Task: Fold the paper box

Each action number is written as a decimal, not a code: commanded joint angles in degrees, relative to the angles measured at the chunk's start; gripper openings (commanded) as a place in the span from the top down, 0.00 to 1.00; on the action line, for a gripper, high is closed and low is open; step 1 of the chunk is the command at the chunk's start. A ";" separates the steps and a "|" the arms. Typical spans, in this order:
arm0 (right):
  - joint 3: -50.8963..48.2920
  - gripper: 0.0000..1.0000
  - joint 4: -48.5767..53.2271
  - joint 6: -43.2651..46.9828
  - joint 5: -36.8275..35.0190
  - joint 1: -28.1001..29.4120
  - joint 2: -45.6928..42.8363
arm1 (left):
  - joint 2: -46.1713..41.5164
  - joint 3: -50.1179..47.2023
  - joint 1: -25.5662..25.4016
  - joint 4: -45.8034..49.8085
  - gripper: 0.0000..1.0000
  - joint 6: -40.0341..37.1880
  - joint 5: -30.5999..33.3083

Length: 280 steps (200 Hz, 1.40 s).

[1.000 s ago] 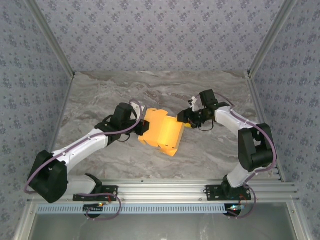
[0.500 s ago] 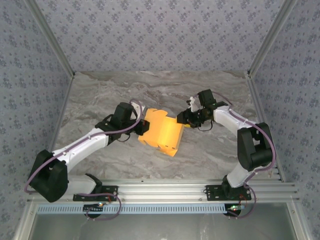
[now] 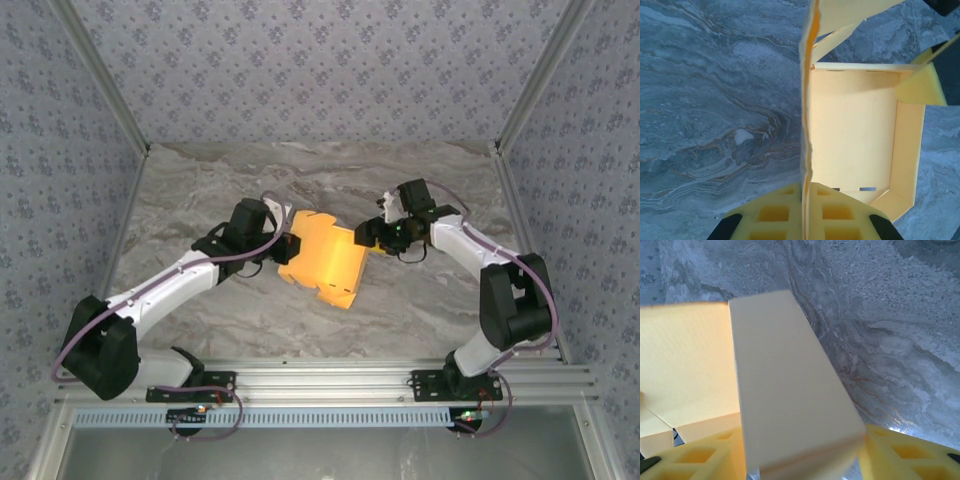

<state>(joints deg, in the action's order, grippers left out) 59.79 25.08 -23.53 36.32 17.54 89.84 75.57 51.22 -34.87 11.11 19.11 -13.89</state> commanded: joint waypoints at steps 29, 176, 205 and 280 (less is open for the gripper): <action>-4.40 0.34 -5.37 0.24 -3.09 -0.53 -8.46 | 1.26 2.74 1.98 4.95 1.00 7.31 5.05; -30.27 0.25 -33.76 8.89 -12.05 9.38 -24.49 | -1.40 -13.97 10.00 -20.62 1.00 40.97 5.22; -30.24 0.25 -35.47 4.41 -17.38 10.75 -20.24 | 1.06 -19.45 9.93 -30.25 1.00 42.32 4.83; -11.80 0.21 -18.76 9.91 -14.31 10.71 -12.01 | 3.18 -21.50 6.57 -30.56 0.92 37.03 6.92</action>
<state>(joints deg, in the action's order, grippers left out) 39.24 -2.00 -19.25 20.45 28.01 76.58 77.69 30.41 -27.51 -16.93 58.11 -8.05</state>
